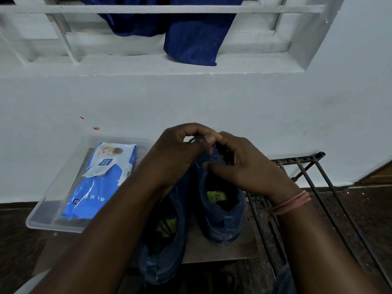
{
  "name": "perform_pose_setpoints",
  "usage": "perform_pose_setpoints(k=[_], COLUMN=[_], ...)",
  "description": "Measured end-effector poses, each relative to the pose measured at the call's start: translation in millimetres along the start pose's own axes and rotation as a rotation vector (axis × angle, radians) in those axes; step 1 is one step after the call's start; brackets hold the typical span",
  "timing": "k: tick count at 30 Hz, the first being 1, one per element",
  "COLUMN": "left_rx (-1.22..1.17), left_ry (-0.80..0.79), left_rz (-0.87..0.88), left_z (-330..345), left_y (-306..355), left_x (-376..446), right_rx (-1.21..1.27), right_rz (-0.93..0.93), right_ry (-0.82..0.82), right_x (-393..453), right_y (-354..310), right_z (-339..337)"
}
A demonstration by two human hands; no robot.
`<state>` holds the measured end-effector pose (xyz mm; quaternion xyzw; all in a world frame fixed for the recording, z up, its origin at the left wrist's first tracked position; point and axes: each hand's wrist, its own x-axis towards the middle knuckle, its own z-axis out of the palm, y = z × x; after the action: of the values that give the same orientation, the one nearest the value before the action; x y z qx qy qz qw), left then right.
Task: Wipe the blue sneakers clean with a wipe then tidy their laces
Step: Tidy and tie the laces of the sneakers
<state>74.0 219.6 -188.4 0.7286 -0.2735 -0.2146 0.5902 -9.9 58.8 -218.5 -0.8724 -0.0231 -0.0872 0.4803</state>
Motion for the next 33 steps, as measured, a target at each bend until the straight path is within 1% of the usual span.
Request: perform_pose_setpoints(k=[2,3,6,8,10,11,14,15,17,19,21,22,23,25,27,30,32,33], left_rx=[0.048,0.055,-0.044,-0.066,-0.028,-0.007,0.077,0.097,0.12,0.107,0.089,0.064,0.001,-0.231,-0.434,-0.686,-0.87,-0.899], left_ry=[0.095,0.103,-0.03,-0.018,0.022,0.003,-0.17,-0.199,-0.175,-0.096,-0.02,0.001,0.01,0.026,0.072,0.161,0.175,0.176], left_rz=[0.028,0.02,-0.034,-0.045,-0.051,-0.064,-0.106,-0.107,-0.099,-0.089,-0.099,-0.113,-0.133,-0.188,-0.249,-0.351,-0.411,-0.436], left_z=[-3,-6,-8,-1,4,5,-3,-6,-9,-12,-18,-22,-26,-30,-30,-30,-28,-26], left_y=[-7,-9,-12,-12,-14,-14,-13,-13,-16,-20,-22,-23,-22,-22,-22,-26,-27,-28], left_x=[7,8,8,5,6,6,6,5,5,7,10,11,12,13,15,20,21,21], right_rx=[-0.047,-0.042,0.102,0.137,0.094,0.102,0.196,0.19,0.111,0.062,0.097,0.155,0.236,0.412,0.523,0.669,0.807,0.858], right_rz=[-0.012,-0.01,0.005,0.015,0.02,0.021,0.01,-0.006,-0.056,-0.093,-0.099,-0.093,-0.087,-0.075,-0.084,-0.14,-0.176,-0.191], right_ry=[0.069,0.09,0.077,0.088,0.096,0.095,0.153,0.18,0.234,0.287,0.338,0.363,0.394,0.44,0.455,0.411,0.359,0.331], right_x=[0,0,-3,-3,-1,0,-3,-4,-4,-3,-2,-3,-4,-6,-6,-5,-4,-3], right_y=[2,4,-2,-3,-1,0,0,1,6,11,11,11,10,11,11,3,-3,-4], right_z=[-2,-4,-8,-5,-4,-5,-14,-16,-17,-18,-20,-23,-26,-32,-34,-28,-24,-23])
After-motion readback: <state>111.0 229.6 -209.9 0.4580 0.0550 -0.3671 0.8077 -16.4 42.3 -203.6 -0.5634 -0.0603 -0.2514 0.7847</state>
